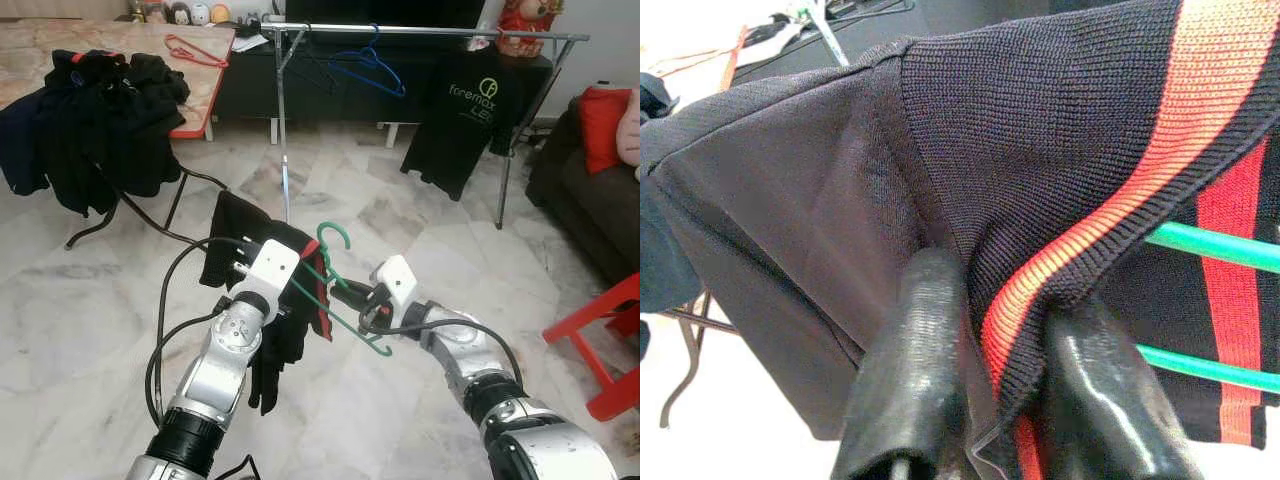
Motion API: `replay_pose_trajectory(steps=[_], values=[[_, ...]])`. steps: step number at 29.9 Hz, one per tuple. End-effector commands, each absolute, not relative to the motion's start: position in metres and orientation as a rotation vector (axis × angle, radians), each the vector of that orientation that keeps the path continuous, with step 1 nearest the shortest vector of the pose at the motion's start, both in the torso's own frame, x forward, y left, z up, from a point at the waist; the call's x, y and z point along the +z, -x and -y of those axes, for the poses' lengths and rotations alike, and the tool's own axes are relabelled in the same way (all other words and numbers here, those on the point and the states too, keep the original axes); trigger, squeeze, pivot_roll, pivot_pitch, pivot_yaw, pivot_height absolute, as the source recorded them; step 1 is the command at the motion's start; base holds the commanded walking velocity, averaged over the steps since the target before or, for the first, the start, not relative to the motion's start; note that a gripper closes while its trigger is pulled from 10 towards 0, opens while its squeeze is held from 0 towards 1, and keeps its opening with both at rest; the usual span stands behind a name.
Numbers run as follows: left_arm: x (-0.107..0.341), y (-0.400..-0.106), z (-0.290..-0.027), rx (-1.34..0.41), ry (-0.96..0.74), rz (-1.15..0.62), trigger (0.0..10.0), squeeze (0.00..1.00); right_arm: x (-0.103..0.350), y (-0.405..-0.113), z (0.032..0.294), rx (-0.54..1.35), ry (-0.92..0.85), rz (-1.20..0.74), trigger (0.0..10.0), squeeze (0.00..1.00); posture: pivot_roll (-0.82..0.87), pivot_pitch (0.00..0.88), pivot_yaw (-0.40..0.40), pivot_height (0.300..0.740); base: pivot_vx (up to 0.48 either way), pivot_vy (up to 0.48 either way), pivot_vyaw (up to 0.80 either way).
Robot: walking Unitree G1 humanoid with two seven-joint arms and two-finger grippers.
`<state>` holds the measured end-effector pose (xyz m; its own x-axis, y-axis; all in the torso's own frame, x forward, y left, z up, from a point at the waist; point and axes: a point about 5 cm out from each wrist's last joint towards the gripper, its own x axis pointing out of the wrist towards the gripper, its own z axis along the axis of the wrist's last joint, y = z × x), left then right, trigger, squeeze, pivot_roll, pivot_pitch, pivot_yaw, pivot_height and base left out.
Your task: Hang hanger
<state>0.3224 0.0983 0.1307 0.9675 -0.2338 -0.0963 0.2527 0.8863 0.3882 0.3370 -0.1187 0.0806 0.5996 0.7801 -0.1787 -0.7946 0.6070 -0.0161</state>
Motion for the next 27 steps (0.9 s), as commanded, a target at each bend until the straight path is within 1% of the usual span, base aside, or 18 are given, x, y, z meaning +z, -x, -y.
replay_pose_trajectory(steps=[1,20,27], values=[[0.1342,-0.3251,-0.0955,-0.253,-0.423,-0.03,0.0,0.0,0.0885,-0.3417,0.123,0.897,0.095,-0.13,0.0,0.0,0.07,0.0,-0.093,0.716,0.0,0.0,0.0],[0.1337,-0.3246,-0.0942,-0.267,-0.415,-0.027,0.0,0.0,0.0868,-0.3409,0.1244,0.896,0.108,-0.139,0.0,0.0,0.07,0.0,-0.092,0.716,0.0,0.0,0.0],[0.1347,-0.3245,-0.0942,-0.266,-0.418,-0.02,0.0,0.0,0.0811,-0.3379,0.1298,0.898,0.142,-0.173,0.0,0.0,0.07,0.0,-0.094,0.716,0.0,0.0,0.0]])
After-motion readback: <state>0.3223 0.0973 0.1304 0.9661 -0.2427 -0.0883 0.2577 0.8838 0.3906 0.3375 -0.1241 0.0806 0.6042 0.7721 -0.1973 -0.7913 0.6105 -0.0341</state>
